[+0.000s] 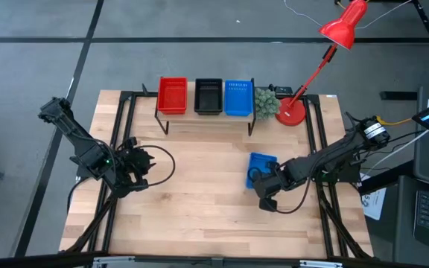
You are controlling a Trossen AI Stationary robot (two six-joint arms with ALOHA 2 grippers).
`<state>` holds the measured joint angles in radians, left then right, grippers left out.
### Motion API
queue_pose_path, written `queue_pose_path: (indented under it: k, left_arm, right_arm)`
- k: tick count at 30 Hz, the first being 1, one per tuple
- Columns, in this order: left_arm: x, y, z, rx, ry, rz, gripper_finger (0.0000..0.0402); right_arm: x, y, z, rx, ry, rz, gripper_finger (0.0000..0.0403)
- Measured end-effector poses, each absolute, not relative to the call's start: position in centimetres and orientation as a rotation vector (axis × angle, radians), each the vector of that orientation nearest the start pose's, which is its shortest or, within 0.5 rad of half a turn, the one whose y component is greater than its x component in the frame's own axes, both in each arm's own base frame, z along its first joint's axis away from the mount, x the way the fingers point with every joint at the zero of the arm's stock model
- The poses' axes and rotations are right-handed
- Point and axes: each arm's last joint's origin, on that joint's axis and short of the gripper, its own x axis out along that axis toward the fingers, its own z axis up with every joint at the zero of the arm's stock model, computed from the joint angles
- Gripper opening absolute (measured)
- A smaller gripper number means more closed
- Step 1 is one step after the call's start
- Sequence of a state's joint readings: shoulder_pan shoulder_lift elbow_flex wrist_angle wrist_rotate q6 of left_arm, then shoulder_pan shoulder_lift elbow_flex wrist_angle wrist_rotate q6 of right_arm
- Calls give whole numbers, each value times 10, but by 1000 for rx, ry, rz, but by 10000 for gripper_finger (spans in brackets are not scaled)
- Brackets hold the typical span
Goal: Stack baskets on shelf by color
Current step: Stack the top blue bin on top of the blue bin on the shelf
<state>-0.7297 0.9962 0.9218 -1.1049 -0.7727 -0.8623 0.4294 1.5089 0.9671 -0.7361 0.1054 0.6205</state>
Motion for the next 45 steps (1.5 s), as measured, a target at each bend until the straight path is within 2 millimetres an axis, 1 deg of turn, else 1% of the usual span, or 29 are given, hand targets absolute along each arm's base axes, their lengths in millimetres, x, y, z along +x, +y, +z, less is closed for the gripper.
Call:
queue_pose_path:
  k: [9, 12, 17, 22, 29, 33, 38, 42, 45]
  left_arm:
    - [132, -91, 285, -5, 745, 384, 87]
    - [132, -91, 285, -5, 745, 383, 87]
    - [132, -91, 285, -4, 746, 383, 87]
    - [132, -91, 285, -4, 746, 383, 87]
    - [132, -91, 285, -4, 746, 384, 87]
    - [132, -91, 285, -4, 746, 383, 87]
    - [132, -91, 285, -4, 746, 384, 87]
    - [132, -91, 285, -4, 746, 383, 87]
    - [132, -91, 285, -4, 746, 383, 87]
  right_arm:
    - [260, 116, 244, 105, 1188, -120, 1]
    - [261, 118, 254, 46, 1146, -162, 0]
    - [262, 117, 266, 9, 1116, -197, 1]
    - [266, 119, 286, -45, 1055, -199, 1]
    - [258, 123, 320, -139, 1008, -273, 2]
    - [255, 125, 341, -176, 950, -300, 2]
    - [251, 123, 363, -239, 894, -346, 1]
    - [248, 119, 379, -330, 824, -417, 1]
    - [249, 114, 387, -441, 771, -492, 1]
